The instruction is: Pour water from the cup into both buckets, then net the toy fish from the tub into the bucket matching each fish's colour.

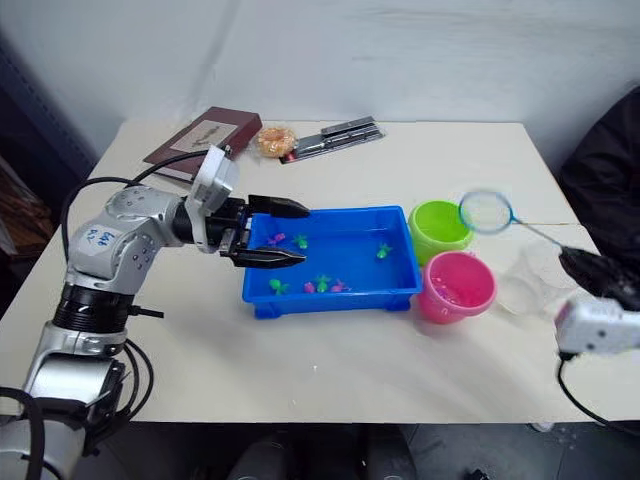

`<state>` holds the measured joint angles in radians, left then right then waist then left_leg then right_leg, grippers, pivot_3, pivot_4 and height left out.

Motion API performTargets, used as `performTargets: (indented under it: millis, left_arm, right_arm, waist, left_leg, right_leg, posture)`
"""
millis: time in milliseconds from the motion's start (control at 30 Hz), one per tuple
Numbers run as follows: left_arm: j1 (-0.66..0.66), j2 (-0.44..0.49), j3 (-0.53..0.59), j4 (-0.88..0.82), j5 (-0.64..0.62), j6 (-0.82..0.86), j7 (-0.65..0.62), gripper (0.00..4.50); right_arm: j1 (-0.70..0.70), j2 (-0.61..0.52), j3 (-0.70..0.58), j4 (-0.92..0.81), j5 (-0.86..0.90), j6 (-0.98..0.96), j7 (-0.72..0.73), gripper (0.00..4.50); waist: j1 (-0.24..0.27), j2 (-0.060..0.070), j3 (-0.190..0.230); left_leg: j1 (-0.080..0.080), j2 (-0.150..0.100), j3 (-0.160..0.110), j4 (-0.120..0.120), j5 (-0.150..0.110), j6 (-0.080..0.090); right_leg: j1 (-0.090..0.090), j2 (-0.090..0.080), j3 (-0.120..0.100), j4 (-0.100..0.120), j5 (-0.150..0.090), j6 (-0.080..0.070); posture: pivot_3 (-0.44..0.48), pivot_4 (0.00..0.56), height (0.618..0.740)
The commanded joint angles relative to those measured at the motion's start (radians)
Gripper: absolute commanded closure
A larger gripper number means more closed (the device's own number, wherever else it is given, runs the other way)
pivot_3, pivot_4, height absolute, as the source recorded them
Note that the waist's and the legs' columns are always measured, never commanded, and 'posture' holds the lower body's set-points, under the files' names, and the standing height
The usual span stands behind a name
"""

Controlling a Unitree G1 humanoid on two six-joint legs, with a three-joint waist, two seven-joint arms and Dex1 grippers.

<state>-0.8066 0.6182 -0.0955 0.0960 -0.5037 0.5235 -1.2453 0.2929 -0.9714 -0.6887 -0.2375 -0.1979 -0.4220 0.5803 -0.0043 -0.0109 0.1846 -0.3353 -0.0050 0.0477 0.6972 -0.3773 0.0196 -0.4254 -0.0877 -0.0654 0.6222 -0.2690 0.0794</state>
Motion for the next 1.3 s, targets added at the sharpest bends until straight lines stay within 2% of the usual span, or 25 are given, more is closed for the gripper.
performTargets:
  millis: [33,133,267,367,500,767,933,1300]
  left_arm:
    - [0.050,0.058,0.034,-0.029,-0.006,0.001,-0.041,0.05]
    - [0.131,0.126,0.053,-0.075,0.000,0.008,-0.044,0.05]
    - [0.217,0.184,0.078,-0.151,0.006,0.017,-0.015,0.05]
    - [0.265,0.211,0.110,-0.211,-0.010,0.047,0.014,0.05]
    - [0.306,0.232,0.149,-0.292,-0.034,0.099,0.059,0.05]
    - [0.363,0.263,0.209,-0.410,-0.100,0.187,0.108,0.05]
    - [0.384,0.273,0.220,-0.429,-0.111,0.194,0.127,0.05]
    - [0.389,0.267,0.213,-0.434,-0.105,0.182,0.158,0.05]
  right_arm:
    - [-0.064,-0.018,0.085,-0.123,0.217,0.230,0.104,4.50]
    - [-0.208,-0.057,0.249,-0.206,0.361,0.449,0.184,4.50]
    - [-0.411,-0.097,0.471,-0.169,0.334,0.611,0.251,4.50]
    - [-0.523,-0.097,0.617,-0.115,0.264,0.611,0.297,4.50]
    - [-0.627,-0.086,0.744,-0.016,0.172,0.526,0.341,4.50]
    - [-0.787,-0.043,0.873,0.170,0.074,0.362,0.412,4.50]
    - [-0.820,-0.033,0.913,0.219,0.039,0.308,0.455,4.50]
    - [-0.766,0.037,0.904,0.113,0.134,0.448,0.547,4.50]
  waist:
    - [-0.003,0.000,0.000]
    - [0.000,0.000,0.000]
    - [0.006,0.000,0.000]
    - [0.014,0.000,0.000]
    - [0.017,0.000,0.000]
    - [0.003,0.001,0.001]
    - [0.002,0.001,0.001]
    - [0.003,0.001,0.001]
  left_leg:
    - [0.000,0.001,0.000,0.000,0.000,0.000]
    - [0.000,0.001,-0.001,0.000,0.000,-0.001]
    - [-0.001,0.001,-0.001,0.000,-0.001,0.000]
    - [-0.004,0.000,-0.004,0.000,-0.001,0.001]
    - [-0.008,-0.001,-0.005,0.001,-0.002,0.003]
    - [-0.013,-0.001,-0.008,0.002,-0.002,0.003]
    - [-0.013,-0.001,-0.008,0.002,-0.002,0.002]
    - [-0.013,-0.001,-0.009,0.003,-0.002,0.002]
  right_leg:
    - [0.000,0.000,0.000,0.000,0.000,0.000]
    - [0.000,0.000,0.000,0.001,0.000,-0.001]
    - [-0.002,-0.001,0.000,0.000,0.000,-0.001]
    - [-0.002,-0.004,-0.004,-0.002,0.000,-0.002]
    - [-0.005,-0.006,-0.007,-0.003,0.000,-0.001]
    - [-0.006,-0.006,-0.011,-0.002,0.000,0.000]
    - [-0.006,-0.006,-0.012,-0.002,0.000,0.000]
    - [-0.005,-0.006,-0.013,-0.002,0.000,0.000]
  posture:
    - [0.000,0.150,0.740]
    - [0.000,0.150,0.740]
    - [0.000,0.150,0.740]
    - [0.000,0.150,0.740]
    - [0.000,0.150,0.740]
    - [0.000,0.150,0.740]
    - [0.000,0.150,0.740]
    - [0.000,0.150,0.740]
